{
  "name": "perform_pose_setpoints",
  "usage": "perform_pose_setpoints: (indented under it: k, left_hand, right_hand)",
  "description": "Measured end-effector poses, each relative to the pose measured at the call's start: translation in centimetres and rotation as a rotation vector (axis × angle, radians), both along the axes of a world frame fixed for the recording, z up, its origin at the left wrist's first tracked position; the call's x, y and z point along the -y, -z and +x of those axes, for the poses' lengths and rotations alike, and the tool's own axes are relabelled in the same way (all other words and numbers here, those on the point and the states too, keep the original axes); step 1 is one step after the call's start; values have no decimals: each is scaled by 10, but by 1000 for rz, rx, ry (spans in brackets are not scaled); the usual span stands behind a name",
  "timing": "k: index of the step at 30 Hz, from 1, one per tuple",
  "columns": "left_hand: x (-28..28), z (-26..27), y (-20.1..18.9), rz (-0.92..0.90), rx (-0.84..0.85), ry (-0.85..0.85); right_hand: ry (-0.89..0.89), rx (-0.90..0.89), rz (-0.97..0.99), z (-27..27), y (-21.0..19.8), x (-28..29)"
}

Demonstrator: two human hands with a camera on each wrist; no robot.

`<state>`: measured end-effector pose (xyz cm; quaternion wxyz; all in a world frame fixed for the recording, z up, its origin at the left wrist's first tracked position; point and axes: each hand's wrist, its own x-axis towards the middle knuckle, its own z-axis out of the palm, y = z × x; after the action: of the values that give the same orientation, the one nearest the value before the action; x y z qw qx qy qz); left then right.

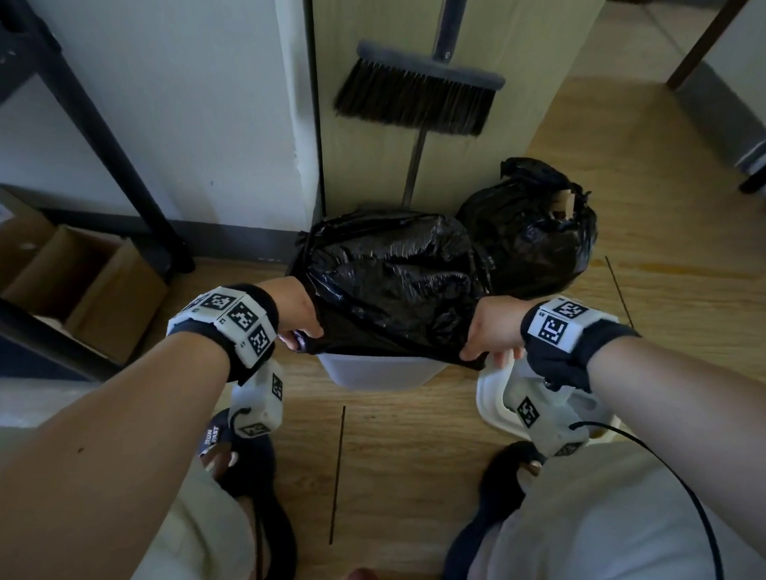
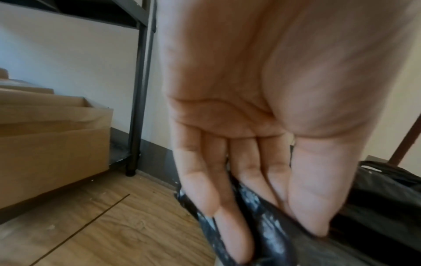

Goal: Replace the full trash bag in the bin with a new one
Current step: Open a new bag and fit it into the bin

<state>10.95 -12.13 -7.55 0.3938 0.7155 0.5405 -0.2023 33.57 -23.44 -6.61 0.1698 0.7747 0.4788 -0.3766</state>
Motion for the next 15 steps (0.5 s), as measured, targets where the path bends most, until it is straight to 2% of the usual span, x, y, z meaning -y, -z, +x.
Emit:
perform_pose_setpoints:
  k: [8,15]
  left_hand:
    - [-6,-9,-3,-51,44,-83]
    - [2,-14,9,-28,-112,-10]
  right_hand:
    - [30,26,-15,-3,2,10]
    - [15,22,60,-2,9,7]
